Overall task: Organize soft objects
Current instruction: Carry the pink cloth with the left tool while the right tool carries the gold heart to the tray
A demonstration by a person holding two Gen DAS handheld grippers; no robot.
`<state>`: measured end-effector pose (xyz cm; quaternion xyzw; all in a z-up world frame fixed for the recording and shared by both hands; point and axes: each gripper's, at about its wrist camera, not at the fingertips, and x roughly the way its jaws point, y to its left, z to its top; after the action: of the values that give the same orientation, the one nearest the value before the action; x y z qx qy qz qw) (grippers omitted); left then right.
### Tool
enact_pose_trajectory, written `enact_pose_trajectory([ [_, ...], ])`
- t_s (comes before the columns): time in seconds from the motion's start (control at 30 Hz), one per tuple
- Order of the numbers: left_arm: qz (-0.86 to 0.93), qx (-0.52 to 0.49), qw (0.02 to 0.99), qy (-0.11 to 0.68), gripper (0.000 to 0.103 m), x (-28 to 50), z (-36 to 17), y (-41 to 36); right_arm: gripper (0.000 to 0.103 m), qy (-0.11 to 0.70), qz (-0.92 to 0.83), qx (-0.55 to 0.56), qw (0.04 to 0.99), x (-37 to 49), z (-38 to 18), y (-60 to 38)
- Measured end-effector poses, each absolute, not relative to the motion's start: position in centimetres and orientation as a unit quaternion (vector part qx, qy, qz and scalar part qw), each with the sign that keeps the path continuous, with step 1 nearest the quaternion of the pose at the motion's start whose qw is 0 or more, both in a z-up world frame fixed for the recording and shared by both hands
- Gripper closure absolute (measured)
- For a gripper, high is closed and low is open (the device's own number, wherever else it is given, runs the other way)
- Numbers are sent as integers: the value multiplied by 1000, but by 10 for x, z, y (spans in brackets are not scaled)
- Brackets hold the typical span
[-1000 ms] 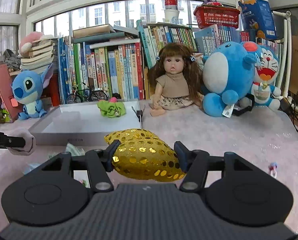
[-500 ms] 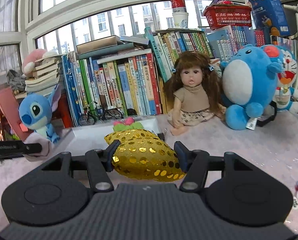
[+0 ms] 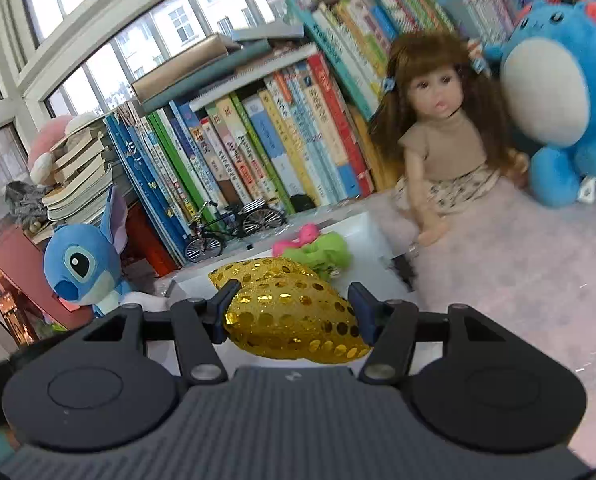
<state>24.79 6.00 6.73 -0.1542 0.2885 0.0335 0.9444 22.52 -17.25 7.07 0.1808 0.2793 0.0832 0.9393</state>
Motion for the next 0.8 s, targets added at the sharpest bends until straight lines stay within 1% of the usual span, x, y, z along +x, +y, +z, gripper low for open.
enact_pose_trajectory([
  [0.17, 29, -182, 934, 306, 60, 263, 54, 63, 41, 294, 83, 202, 931, 243, 58, -158],
  [0.43, 21, -186, 933, 307, 60, 267, 43, 63, 41, 340, 74, 255, 902, 266, 29, -155],
  [0.8, -20, -190, 928, 319, 59, 270, 40, 56, 41, 349, 75, 269, 894, 279, 17, -152],
])
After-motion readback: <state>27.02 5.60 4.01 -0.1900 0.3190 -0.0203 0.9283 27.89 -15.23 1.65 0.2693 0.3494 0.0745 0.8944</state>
